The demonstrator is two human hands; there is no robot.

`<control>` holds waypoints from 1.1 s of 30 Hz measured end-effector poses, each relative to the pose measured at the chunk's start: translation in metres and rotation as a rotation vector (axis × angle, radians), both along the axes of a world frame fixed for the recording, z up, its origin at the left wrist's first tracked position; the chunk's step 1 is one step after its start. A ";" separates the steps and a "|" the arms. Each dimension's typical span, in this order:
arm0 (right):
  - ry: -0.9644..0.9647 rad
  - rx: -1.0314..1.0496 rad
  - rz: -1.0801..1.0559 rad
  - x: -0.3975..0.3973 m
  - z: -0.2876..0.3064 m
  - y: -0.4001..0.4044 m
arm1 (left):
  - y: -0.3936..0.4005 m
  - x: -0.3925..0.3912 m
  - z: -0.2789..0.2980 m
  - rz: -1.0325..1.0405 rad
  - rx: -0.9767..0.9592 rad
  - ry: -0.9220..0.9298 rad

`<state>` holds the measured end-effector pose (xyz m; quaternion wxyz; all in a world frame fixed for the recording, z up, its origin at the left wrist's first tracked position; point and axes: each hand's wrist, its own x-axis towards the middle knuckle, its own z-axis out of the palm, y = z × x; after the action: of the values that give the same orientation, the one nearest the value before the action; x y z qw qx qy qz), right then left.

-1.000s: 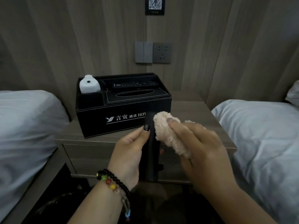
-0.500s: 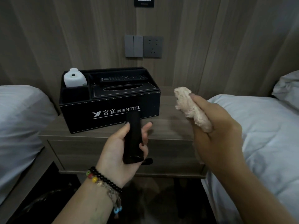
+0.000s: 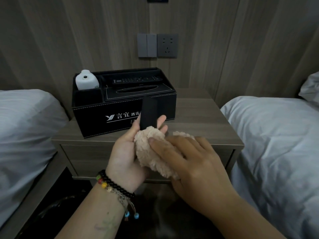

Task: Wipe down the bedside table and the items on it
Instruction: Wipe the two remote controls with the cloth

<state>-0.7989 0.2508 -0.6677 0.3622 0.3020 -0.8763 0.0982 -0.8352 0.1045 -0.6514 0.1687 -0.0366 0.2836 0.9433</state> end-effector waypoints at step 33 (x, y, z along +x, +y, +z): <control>0.140 -0.217 -0.301 -0.041 0.040 0.014 | 0.025 0.006 -0.005 -0.228 -0.103 0.287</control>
<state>-0.8401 0.2650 -0.6277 0.4632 0.1328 -0.8686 0.1156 -0.8289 0.1291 -0.6560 0.2301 0.1219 0.3550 0.8979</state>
